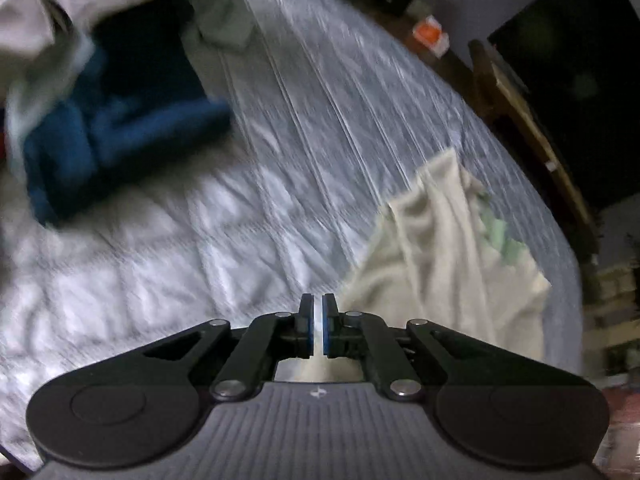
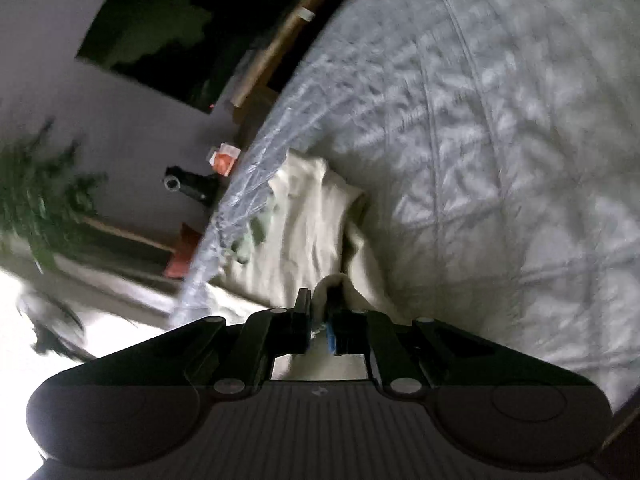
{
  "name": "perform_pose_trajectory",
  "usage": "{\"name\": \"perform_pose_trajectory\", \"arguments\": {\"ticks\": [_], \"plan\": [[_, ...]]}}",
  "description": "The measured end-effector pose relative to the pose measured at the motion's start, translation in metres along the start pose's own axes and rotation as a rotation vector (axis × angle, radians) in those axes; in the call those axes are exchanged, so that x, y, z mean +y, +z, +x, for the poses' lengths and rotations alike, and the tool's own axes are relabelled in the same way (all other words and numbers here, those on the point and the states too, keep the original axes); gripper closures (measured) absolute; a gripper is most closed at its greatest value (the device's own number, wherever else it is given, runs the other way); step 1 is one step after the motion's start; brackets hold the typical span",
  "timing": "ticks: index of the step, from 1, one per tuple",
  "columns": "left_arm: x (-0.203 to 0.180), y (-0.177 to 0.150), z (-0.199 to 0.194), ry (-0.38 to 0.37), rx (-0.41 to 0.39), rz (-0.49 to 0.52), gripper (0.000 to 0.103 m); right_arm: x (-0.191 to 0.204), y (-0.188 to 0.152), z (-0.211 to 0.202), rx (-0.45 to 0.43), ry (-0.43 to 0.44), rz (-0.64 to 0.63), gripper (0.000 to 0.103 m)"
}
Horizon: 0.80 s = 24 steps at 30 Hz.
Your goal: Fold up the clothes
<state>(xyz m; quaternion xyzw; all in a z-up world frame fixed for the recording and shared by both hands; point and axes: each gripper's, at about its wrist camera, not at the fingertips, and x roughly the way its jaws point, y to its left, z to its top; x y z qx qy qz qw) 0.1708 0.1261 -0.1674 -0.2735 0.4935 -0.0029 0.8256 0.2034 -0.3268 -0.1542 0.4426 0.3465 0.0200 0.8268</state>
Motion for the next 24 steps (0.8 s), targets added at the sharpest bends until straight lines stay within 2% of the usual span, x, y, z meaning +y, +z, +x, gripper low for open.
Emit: {"name": "perform_pose_trajectory", "arguments": {"ticks": [4,6,9,12,13,14,16,17,20,23,24], "plan": [[-0.009,-0.023,-0.011,-0.052,-0.02,0.192,0.099,0.02,-0.021,-0.012,0.005,-0.013,-0.217,0.086],[-0.024,-0.045,-0.01,-0.088,0.004,0.31,0.099,0.03,-0.032,-0.016,0.007,-0.012,-0.315,0.081],[-0.047,-0.063,-0.007,-0.13,0.006,0.423,0.096,0.036,-0.028,0.001,0.008,0.007,-0.339,0.075],[-0.064,-0.062,0.004,-0.122,-0.005,0.461,0.093,0.044,-0.013,0.017,-0.017,-0.015,-0.394,0.074],[-0.068,-0.06,0.008,-0.11,-0.01,0.468,0.093,0.046,-0.007,0.018,-0.035,-0.021,-0.418,0.07],[-0.07,-0.055,0.012,-0.085,-0.023,0.475,0.093,0.049,-0.002,0.018,-0.054,-0.03,-0.445,0.062],[-0.07,-0.045,0.013,-0.038,-0.056,0.48,0.093,0.056,0.003,0.011,-0.095,-0.102,-0.549,0.057],[-0.067,-0.04,0.011,-0.035,-0.067,0.473,0.093,0.057,0.003,0.006,-0.105,-0.111,-0.581,0.057],[-0.063,-0.036,0.012,-0.082,-0.048,0.484,0.093,0.051,0.001,-0.004,-0.042,-0.037,-0.555,0.057],[-0.073,-0.054,0.022,-0.122,0.015,0.576,0.093,0.049,-0.016,0.015,0.112,-0.025,-0.597,0.061],[-0.077,-0.06,0.025,-0.128,0.022,0.606,0.092,0.054,-0.023,0.021,0.14,-0.035,-0.652,0.063]]}}
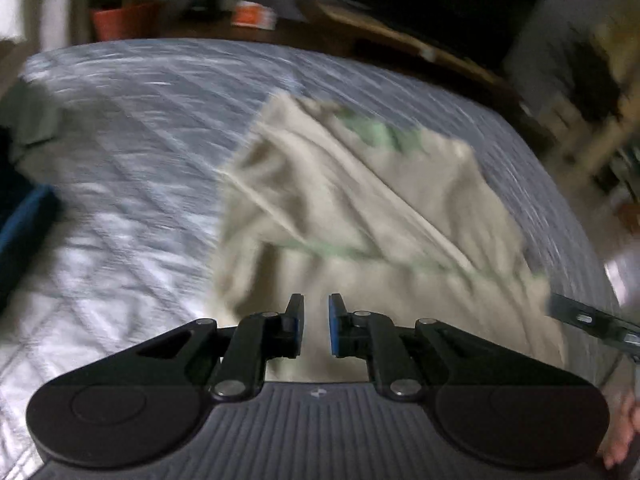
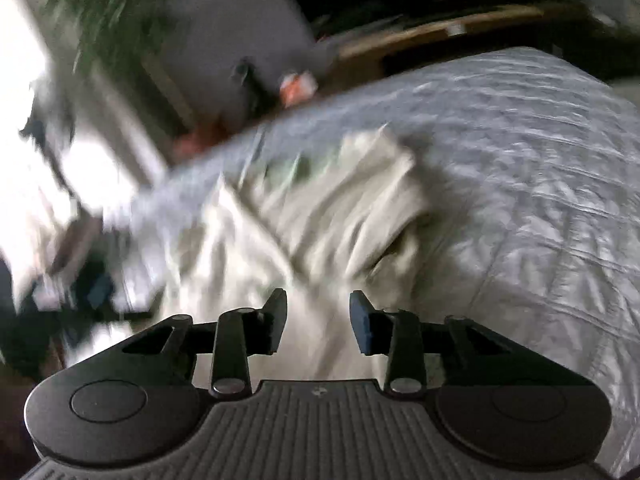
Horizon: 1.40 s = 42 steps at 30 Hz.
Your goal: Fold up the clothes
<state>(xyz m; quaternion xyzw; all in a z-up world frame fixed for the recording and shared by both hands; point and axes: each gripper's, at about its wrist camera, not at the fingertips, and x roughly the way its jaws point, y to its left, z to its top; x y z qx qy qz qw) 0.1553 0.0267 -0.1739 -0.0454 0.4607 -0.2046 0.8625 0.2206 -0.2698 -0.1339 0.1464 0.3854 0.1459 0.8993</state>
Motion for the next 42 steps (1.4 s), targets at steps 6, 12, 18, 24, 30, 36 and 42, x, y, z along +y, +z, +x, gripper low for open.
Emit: {"name": "perform_pose_trajectory", "arguments": {"ticks": [6,12,18,24,30,36,42], "plan": [[0.013,0.005,0.021,0.076,-0.01,-0.005,0.097,0.003,-0.001,0.034,0.122,-0.075,-0.145,0.069],[0.036,0.009,0.011,0.305,-0.061,0.007,0.087,-0.025,0.002,0.014,0.024,-0.339,-0.157,0.074],[0.012,0.007,0.004,0.312,-0.128,0.068,0.09,0.003,-0.008,0.005,-0.019,-0.196,-0.256,0.07],[-0.01,-0.006,0.023,0.28,-0.062,0.209,0.083,0.003,-0.015,0.016,0.042,-0.265,-0.318,0.065],[0.014,0.002,0.009,0.407,-0.07,0.214,0.085,-0.042,-0.004,-0.024,-0.032,-0.312,-0.127,0.047],[0.011,-0.018,-0.035,0.389,-0.096,0.351,0.083,-0.011,-0.014,-0.063,-0.038,-0.204,-0.57,0.046],[-0.032,-0.058,-0.044,0.349,-0.165,0.703,0.082,0.016,-0.036,-0.072,0.053,-0.061,-0.94,0.049]]}}
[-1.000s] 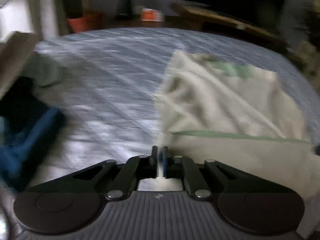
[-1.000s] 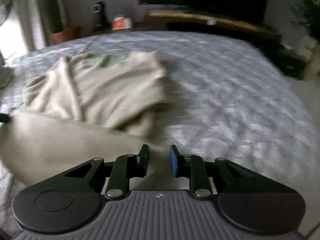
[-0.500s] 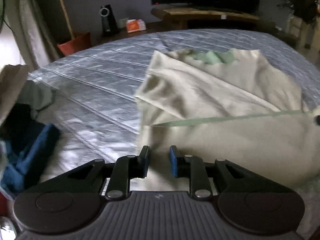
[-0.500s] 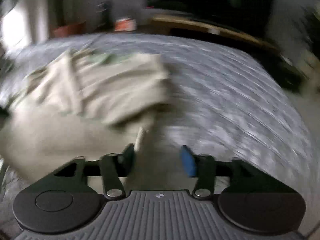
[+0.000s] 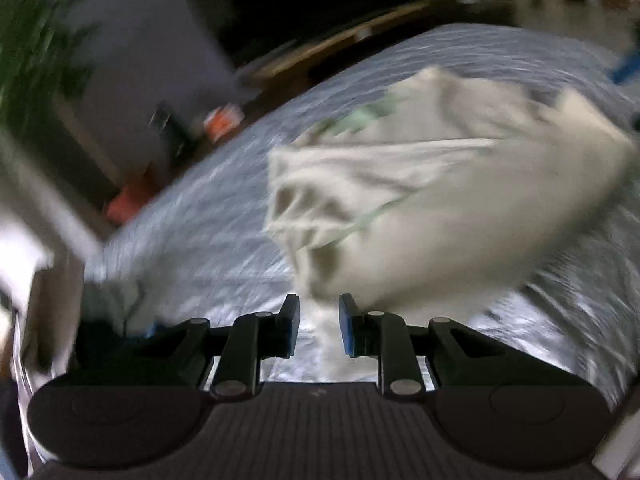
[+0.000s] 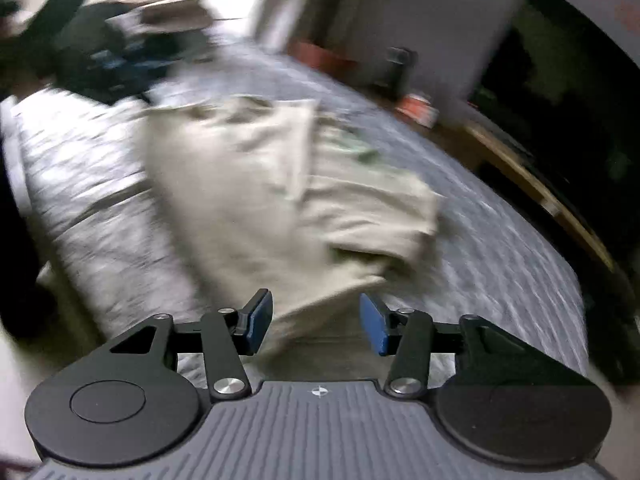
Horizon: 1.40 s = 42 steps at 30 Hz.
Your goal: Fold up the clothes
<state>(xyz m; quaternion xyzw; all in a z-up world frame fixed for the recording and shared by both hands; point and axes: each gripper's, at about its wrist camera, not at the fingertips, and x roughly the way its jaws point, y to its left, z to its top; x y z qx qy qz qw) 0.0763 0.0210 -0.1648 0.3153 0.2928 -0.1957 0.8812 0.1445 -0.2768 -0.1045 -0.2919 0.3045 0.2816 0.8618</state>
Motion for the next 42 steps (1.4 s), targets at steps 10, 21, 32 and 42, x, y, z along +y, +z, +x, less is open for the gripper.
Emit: {"name": "perform_pose_trajectory", "arguments": {"ticks": [10,21,32,42], "plan": [[-0.03,-0.001,0.01,-0.027,-0.021,0.118,0.082,0.028,0.022,0.024,0.135,-0.106,0.083,0.053],[-0.066,0.036,0.013,-0.117,-0.103,0.129,0.081,0.02,0.018,0.04,0.266,-0.066,0.204,0.061],[-0.08,0.022,0.027,-0.109,-0.057,0.135,0.09,-0.004,-0.016,0.048,0.34,-0.295,0.244,0.076],[-0.07,0.027,0.027,-0.126,-0.03,0.058,0.092,-0.013,-0.007,0.014,0.191,-0.009,0.412,0.06]]}}
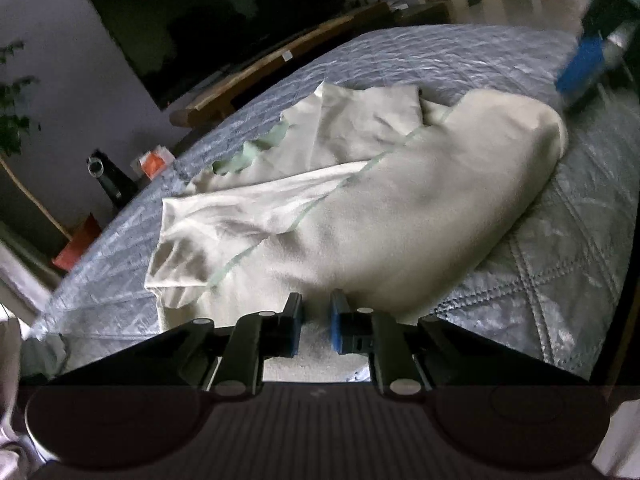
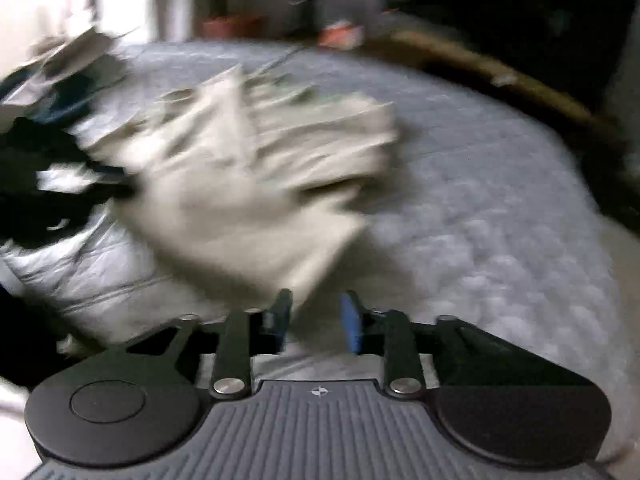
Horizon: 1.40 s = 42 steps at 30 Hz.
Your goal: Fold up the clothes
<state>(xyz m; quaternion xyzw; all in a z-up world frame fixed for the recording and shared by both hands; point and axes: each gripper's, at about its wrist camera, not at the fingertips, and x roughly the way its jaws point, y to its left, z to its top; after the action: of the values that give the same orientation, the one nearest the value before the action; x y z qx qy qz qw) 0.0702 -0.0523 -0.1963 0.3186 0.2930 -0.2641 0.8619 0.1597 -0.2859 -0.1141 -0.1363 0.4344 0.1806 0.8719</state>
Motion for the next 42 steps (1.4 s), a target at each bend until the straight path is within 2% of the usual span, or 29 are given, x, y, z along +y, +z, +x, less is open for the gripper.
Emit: {"name": "perform_pose_trajectory", "arguments": {"ticks": [4,6,8,9,10,11,12,13,16,17,19,22,23,25,27,29,30,32,33,35,37,39,41,42], "plan": [[0.012,0.005,0.003,-0.059,0.032,-0.056,0.091,0.017,0.006,0.018,0.058,0.055,-0.095,0.06],[0.013,0.006,0.003,-0.08,0.044,-0.051,0.091,0.018,0.005,0.025,0.056,0.037,-0.089,0.062],[0.014,0.007,0.004,-0.096,0.058,-0.042,0.091,0.013,0.005,0.031,0.051,-0.012,-0.064,0.075],[0.015,0.008,0.005,-0.103,0.064,-0.039,0.09,0.011,0.003,0.032,0.053,-0.038,-0.058,0.076],[0.016,0.008,0.005,-0.109,0.07,-0.042,0.09,0.008,0.001,0.034,0.058,-0.122,-0.081,0.092],[0.016,0.008,0.005,-0.113,0.073,-0.046,0.09,0.004,-0.002,0.035,0.064,-0.204,-0.104,0.103],[0.016,0.008,0.005,-0.116,0.074,-0.05,0.09,0.001,-0.007,0.036,0.078,-0.268,-0.138,0.102],[0.016,0.007,0.004,-0.116,0.071,-0.052,0.09,-0.008,-0.01,0.036,0.092,-0.287,-0.122,0.102],[0.014,0.004,0.003,-0.112,0.061,-0.067,0.09,-0.038,-0.017,0.014,0.053,-0.226,0.057,0.1],[0.014,0.004,0.003,-0.11,0.062,-0.07,0.09,-0.037,-0.015,0.003,0.011,-0.175,0.061,0.099],[0.013,0.004,0.003,-0.106,0.063,-0.07,0.09,-0.021,-0.01,-0.014,-0.074,-0.022,0.018,0.095],[0.01,0.005,0.003,-0.095,0.06,-0.047,0.09,0.008,-0.002,-0.01,-0.068,0.161,-0.073,0.088],[0.009,0.005,0.003,-0.089,0.058,-0.034,0.09,0.015,-0.001,-0.002,-0.06,0.173,-0.105,0.082],[0.008,0.005,0.002,-0.071,0.052,-0.008,0.083,0.02,0.001,0.016,-0.024,0.116,-0.128,0.081],[0.01,0.005,0.0,-0.049,0.051,0.008,0.073,0.006,0.001,0.026,0.016,-0.024,-0.08,0.082],[0.016,0.002,-0.006,-0.044,0.04,0.008,0.071,-0.017,0.001,0.016,-0.008,-0.105,0.031,0.078],[0.016,0.001,-0.01,-0.034,0.028,0.02,0.071,-0.024,0.001,0.007,-0.041,-0.113,0.07,0.078],[0.009,0.0,-0.016,-0.021,0.006,0.047,0.075,-0.027,0.004,-0.009,-0.124,-0.11,0.092,0.074],[0.005,0.001,-0.018,-0.031,-0.005,0.057,0.077,-0.023,0.008,-0.01,-0.142,-0.101,0.081,0.072],[-0.003,0.003,-0.02,-0.038,-0.019,0.086,0.076,-0.01,0.018,-0.001,-0.149,-0.038,0.047,0.061],[0.001,0.0,-0.017,-0.018,-0.005,0.079,0.07,0.012,0.027,0.013,-0.143,0.028,-0.02,0.058],[0.014,-0.005,-0.01,0.011,0.028,0.042,0.066,0.031,0.033,0.03,-0.108,0.041,-0.107,0.057],[0.043,-0.014,-0.001,0.024,0.084,-0.062,0.057,0.029,0.036,0.049,-0.054,0.028,-0.113,0.057],[0.058,-0.018,0.001,0.027,0.108,-0.115,0.048,0.023,0.035,0.053,-0.045,0.025,-0.093,0.057]]}}
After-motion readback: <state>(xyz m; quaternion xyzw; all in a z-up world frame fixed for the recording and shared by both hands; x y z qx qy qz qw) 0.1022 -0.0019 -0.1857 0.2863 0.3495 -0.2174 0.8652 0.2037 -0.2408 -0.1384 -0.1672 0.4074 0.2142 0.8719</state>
